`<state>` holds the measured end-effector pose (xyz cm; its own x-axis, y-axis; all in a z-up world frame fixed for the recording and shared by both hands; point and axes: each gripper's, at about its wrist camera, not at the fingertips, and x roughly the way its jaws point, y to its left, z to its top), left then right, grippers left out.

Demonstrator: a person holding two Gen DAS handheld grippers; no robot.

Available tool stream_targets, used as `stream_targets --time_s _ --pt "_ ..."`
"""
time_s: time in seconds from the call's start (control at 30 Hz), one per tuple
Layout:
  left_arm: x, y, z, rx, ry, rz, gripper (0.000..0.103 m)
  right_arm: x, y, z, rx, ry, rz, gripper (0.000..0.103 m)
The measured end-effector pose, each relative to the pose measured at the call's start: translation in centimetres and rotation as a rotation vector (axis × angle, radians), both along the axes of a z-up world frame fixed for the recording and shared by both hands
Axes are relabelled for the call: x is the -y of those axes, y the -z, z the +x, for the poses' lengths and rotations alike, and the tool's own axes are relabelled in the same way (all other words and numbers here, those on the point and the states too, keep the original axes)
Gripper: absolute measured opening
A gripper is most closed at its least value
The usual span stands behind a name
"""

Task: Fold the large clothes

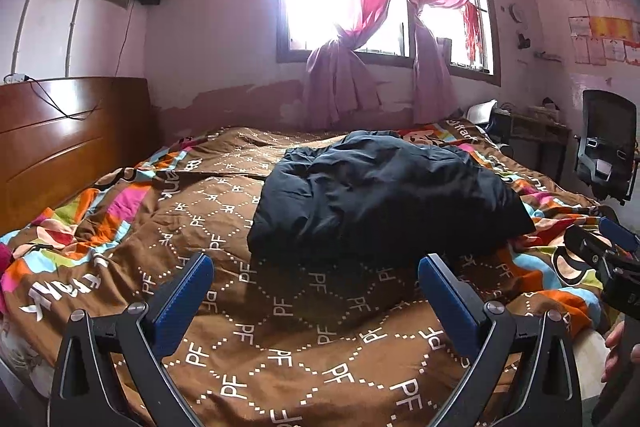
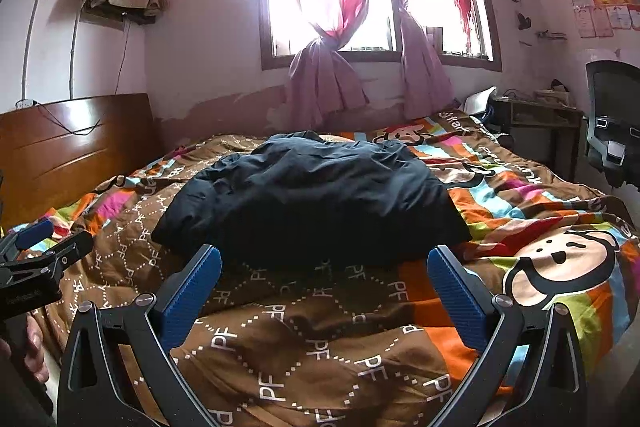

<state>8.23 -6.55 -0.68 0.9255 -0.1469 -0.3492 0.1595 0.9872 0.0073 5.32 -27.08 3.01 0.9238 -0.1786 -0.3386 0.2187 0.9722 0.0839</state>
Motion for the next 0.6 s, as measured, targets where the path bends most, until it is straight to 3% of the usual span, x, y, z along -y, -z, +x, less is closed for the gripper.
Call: stream_targets --time_s 0.6 --pt "-0.32 -0.07 -0.16 0.002 -0.015 -0.009 0.103 -0.33 0.3 -0.02 -0.011 0.001 -0.014 0.102"
